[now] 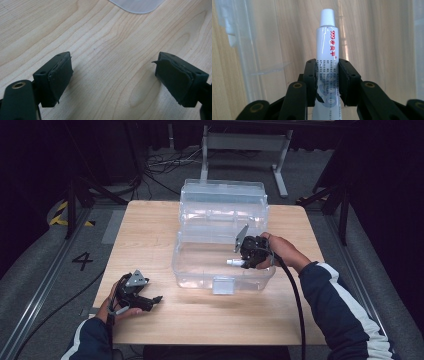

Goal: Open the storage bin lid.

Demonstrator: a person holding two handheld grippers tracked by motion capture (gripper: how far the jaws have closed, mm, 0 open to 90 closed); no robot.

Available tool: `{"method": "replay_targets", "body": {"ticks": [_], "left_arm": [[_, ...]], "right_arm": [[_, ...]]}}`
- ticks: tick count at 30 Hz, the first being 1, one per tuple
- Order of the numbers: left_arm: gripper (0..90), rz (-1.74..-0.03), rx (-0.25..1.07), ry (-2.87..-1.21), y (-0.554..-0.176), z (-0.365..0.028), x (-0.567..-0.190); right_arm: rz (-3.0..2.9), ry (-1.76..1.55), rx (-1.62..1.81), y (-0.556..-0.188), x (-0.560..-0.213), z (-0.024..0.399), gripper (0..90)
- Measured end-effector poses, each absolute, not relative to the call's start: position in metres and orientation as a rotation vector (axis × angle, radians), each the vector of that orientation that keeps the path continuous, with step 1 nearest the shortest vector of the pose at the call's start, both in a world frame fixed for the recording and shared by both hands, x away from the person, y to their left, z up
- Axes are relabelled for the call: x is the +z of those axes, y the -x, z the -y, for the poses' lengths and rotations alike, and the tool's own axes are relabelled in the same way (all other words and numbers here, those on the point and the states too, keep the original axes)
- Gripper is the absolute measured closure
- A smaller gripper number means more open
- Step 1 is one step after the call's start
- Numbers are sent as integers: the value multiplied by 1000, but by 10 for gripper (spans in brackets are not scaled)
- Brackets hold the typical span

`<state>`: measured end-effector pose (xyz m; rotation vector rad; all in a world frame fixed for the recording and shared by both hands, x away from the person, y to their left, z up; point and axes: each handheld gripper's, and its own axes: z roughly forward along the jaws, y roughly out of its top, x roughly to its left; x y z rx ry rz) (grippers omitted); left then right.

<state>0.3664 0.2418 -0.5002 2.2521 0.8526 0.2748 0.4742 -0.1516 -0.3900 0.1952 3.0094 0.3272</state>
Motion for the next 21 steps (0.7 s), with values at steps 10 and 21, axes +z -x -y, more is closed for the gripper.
{"method": "replay_targets", "body": {"ticks": [10,21], "left_arm": [[146,-853,275,-2252,-366,-242,-500],[148,-858,281,-2251,-366,-242,-500]], "right_arm": [[-3046,-200,293,-477,-402,154,704],[-3059,-190,276,-475,-403,152,704]]}}
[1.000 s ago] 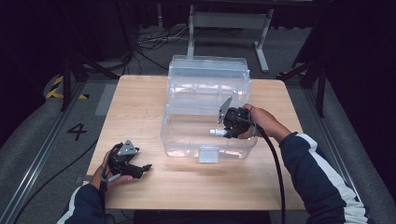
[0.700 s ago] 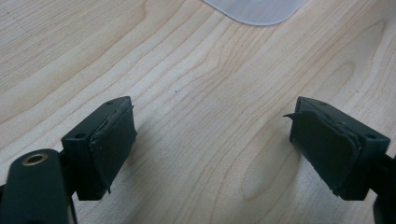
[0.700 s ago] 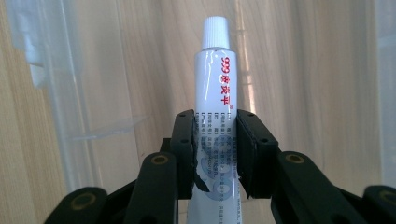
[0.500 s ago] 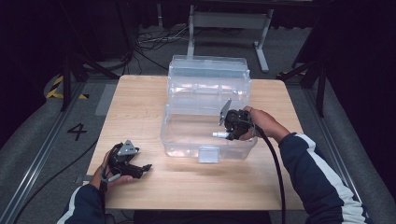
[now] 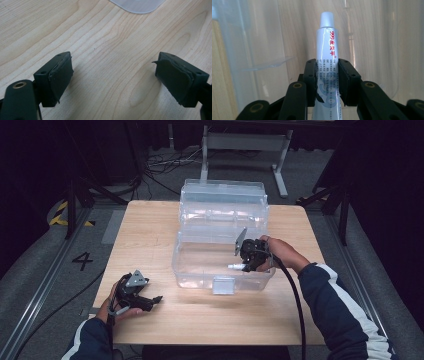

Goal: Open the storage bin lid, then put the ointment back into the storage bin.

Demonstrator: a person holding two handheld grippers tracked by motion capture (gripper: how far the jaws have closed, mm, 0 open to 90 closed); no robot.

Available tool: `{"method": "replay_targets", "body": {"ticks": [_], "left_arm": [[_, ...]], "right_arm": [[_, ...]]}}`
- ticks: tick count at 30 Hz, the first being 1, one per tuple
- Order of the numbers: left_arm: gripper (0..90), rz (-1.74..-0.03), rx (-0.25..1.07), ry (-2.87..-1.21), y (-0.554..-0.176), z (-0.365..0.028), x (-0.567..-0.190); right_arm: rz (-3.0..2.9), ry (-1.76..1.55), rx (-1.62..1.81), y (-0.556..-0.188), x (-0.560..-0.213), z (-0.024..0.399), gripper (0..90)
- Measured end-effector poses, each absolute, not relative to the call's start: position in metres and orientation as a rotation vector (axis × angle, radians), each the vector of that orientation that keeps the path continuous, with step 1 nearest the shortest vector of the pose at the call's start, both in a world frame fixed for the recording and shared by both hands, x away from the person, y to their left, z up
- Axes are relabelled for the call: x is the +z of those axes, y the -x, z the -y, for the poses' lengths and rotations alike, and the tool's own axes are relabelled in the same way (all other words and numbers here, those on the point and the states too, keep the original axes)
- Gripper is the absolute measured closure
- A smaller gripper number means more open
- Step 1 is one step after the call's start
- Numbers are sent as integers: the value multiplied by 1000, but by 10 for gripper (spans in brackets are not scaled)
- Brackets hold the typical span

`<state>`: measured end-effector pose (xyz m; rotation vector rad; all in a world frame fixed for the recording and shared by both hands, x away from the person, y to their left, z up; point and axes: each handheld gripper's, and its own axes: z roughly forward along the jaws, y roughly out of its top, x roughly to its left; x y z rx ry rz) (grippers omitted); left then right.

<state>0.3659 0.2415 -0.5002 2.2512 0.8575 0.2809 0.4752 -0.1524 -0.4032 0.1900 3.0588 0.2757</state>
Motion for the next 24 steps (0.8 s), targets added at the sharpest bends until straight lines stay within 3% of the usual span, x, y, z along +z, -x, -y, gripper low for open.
{"method": "replay_targets", "body": {"ticks": [24], "left_arm": [[148,-862,288,-2252,-365,-242,-500]], "right_arm": [[-3131,-141,187,-479,-425,143,704]]}}
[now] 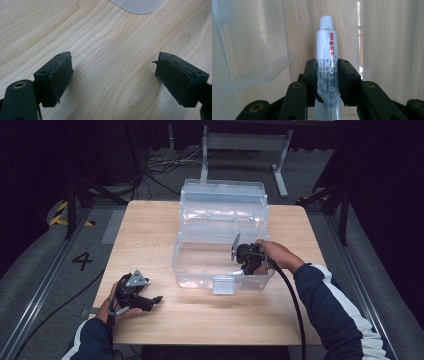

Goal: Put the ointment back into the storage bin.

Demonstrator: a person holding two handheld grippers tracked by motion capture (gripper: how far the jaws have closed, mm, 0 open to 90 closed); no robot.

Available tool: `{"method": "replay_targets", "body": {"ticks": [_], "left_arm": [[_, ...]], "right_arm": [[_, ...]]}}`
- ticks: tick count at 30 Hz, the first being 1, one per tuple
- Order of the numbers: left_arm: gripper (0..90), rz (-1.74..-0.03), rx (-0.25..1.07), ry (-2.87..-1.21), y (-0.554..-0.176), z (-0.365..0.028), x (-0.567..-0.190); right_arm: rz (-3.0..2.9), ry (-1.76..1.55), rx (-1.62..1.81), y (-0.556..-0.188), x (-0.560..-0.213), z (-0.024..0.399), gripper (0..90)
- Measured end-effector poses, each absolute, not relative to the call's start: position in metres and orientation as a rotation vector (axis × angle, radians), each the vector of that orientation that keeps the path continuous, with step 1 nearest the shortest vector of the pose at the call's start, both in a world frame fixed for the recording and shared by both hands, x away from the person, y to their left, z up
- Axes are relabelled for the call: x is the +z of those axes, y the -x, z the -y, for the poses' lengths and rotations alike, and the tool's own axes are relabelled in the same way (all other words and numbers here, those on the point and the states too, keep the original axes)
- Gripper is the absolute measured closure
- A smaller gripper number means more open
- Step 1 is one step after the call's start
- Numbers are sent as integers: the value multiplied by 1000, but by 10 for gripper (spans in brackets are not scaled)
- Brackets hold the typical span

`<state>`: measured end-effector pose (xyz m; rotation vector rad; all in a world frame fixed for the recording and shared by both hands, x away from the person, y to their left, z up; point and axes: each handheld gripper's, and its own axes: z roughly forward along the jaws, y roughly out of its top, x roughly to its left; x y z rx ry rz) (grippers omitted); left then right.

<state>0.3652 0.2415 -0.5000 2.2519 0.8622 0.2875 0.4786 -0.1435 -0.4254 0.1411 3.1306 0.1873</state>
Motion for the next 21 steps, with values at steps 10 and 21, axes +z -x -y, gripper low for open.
{"method": "replay_targets", "body": {"ticks": [10,21], "left_arm": [[149,-863,288,-2251,-365,-242,-500],[147,-860,280,-2253,-366,-241,-500]], "right_arm": [[-3156,-151,157,-479,-423,148,694],[-3140,-167,205,-475,-415,155,663]]}}
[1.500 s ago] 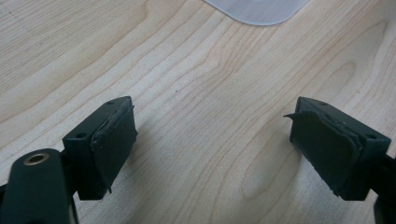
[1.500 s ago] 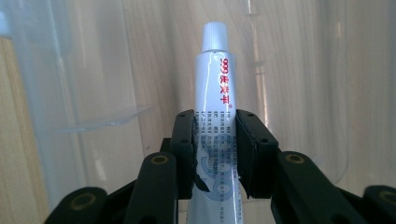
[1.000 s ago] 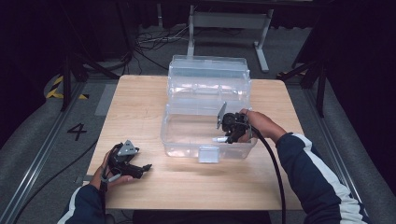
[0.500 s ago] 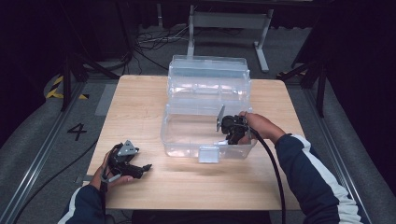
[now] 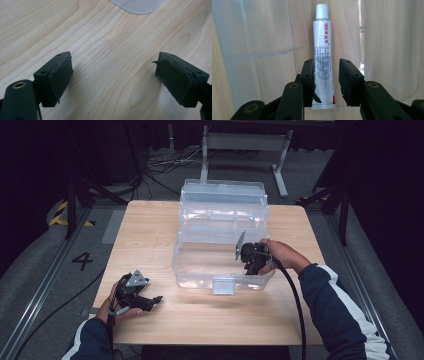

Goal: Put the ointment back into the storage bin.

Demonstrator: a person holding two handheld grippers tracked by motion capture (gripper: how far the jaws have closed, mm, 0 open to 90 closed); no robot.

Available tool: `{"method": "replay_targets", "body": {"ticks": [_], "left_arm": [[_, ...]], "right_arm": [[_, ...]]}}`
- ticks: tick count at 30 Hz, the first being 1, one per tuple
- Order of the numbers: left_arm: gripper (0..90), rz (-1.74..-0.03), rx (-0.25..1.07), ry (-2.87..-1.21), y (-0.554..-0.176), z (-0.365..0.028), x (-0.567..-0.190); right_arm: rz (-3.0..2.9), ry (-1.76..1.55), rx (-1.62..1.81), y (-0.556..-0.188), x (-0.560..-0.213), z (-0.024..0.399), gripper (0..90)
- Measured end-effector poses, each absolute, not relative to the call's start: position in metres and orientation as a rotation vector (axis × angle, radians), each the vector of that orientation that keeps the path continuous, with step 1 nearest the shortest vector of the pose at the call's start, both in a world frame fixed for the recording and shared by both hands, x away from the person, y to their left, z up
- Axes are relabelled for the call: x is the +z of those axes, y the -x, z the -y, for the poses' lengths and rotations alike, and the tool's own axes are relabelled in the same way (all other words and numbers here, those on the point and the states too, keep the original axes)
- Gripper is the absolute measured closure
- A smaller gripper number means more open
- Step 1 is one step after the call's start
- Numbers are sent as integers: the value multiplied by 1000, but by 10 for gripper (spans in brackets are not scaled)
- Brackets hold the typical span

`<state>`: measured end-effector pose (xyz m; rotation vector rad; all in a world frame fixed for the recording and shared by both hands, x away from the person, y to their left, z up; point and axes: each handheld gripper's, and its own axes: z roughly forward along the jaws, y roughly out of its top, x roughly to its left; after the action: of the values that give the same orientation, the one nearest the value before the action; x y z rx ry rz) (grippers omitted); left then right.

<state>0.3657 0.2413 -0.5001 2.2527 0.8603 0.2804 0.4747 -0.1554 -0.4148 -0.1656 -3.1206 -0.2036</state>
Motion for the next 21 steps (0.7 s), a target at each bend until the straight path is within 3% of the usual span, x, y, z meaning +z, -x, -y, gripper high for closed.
{"method": "replay_targets", "body": {"ticks": [16,21], "left_arm": [[149,-879,286,-2268,-367,-239,-498],[194,-888,273,-2280,-367,-232,-494]], "right_arm": [[3177,288,-590,-463,-391,185,625],[3191,335,-793,-459,-379,198,582]]}}
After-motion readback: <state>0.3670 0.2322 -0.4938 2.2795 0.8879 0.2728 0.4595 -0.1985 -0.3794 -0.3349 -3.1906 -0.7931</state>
